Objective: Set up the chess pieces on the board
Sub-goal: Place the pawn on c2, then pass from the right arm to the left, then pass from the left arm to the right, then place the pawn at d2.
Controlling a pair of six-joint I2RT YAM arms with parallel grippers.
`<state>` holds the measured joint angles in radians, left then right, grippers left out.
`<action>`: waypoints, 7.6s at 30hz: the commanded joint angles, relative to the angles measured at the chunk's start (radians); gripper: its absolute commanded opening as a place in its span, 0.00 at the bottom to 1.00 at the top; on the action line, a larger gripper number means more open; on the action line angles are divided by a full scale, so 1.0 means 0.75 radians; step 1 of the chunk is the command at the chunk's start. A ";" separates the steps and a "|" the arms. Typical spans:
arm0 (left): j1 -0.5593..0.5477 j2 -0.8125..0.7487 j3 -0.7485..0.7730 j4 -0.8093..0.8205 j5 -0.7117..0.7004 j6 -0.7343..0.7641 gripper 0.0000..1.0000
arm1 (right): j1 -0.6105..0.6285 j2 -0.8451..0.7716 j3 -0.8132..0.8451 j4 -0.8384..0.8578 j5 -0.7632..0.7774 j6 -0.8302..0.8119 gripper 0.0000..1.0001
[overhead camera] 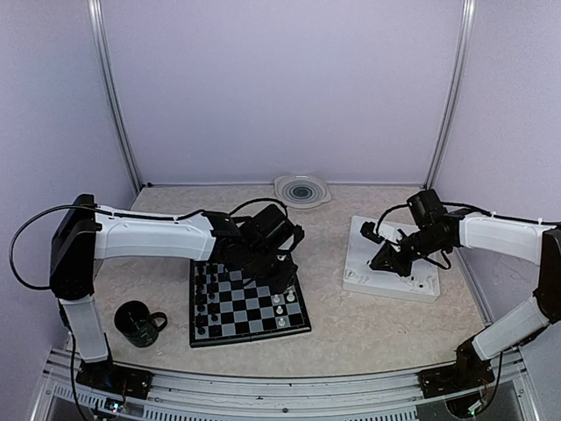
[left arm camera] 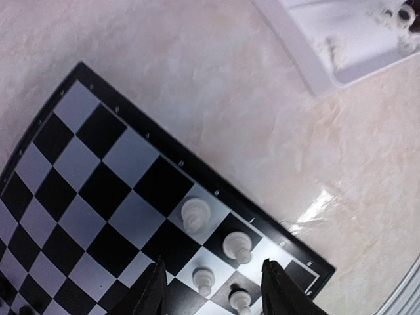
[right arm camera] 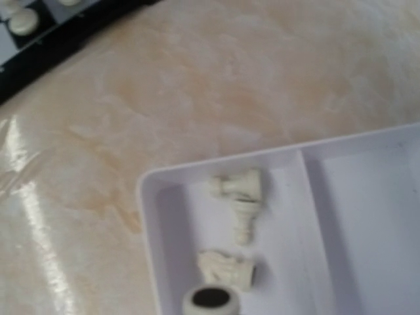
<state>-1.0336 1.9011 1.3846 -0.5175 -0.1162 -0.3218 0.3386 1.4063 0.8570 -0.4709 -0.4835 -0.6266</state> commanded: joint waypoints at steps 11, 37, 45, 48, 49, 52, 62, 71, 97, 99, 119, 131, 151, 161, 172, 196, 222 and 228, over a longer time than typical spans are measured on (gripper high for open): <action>0.100 -0.050 0.072 0.798 0.518 -0.435 0.53 | 0.221 -0.051 0.311 -0.217 -0.001 -0.097 0.11; 0.087 0.144 0.107 1.018 0.776 -0.580 0.37 | 0.323 -0.030 0.399 -0.215 0.037 -0.042 0.12; 0.091 0.162 0.106 1.039 0.785 -0.593 0.29 | 0.328 -0.036 0.398 -0.218 0.029 -0.041 0.12; 0.090 0.168 0.103 1.053 0.798 -0.596 0.25 | 0.328 -0.034 0.398 -0.219 0.029 -0.040 0.12; 0.091 0.169 0.103 1.057 0.802 -0.599 0.24 | 0.328 -0.034 0.398 -0.216 0.029 -0.039 0.12; 0.094 0.175 0.098 1.071 0.817 -0.607 0.19 | 0.328 -0.034 0.403 -0.215 0.029 -0.037 0.12; 0.122 0.127 -0.006 1.202 0.845 -0.621 0.09 | 0.314 -0.097 0.399 -0.229 0.037 -0.038 0.30; 0.137 -0.013 -0.129 1.384 0.755 -0.584 0.08 | 0.025 -0.147 0.487 -0.119 -0.329 0.348 0.44; 0.135 0.007 -0.041 1.616 0.650 -0.670 0.09 | -0.090 0.094 0.424 0.347 -1.142 1.271 0.48; 0.136 0.015 -0.039 1.627 0.656 -0.679 0.09 | -0.088 0.104 0.418 0.348 -1.138 1.267 0.45; 0.136 0.056 -0.034 1.660 0.691 -0.717 0.08 | -0.010 0.153 0.501 0.326 -1.127 1.214 0.27; 0.140 0.048 -0.062 1.674 0.687 -0.730 0.08 | -0.048 0.129 0.491 0.343 -1.125 1.230 0.23; 0.132 0.086 -0.028 1.638 0.691 -0.740 0.08 | -0.049 0.105 0.516 0.297 -1.097 1.161 0.05; 0.170 -0.017 -0.103 1.505 0.643 -0.630 0.40 | -0.041 0.117 0.644 0.027 -0.803 0.835 0.00; 0.343 -0.560 -0.130 0.643 0.354 -0.174 0.59 | 0.252 0.314 0.875 -0.310 -0.284 0.416 0.01; 0.908 -0.939 -0.496 0.663 0.287 0.031 0.67 | 0.822 1.068 1.455 -0.644 0.461 0.142 0.01; 0.902 -0.951 -0.503 0.656 0.347 0.042 0.67 | 0.878 1.131 1.516 -0.654 0.527 0.144 0.27; 0.893 -0.890 -0.490 0.641 0.405 0.068 0.66 | 0.865 0.981 1.502 -0.653 0.482 0.144 0.30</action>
<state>-0.3550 1.1976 1.0046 -0.0372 0.1402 -0.2893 0.9836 2.2585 1.9701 -0.9543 -0.0849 -0.5262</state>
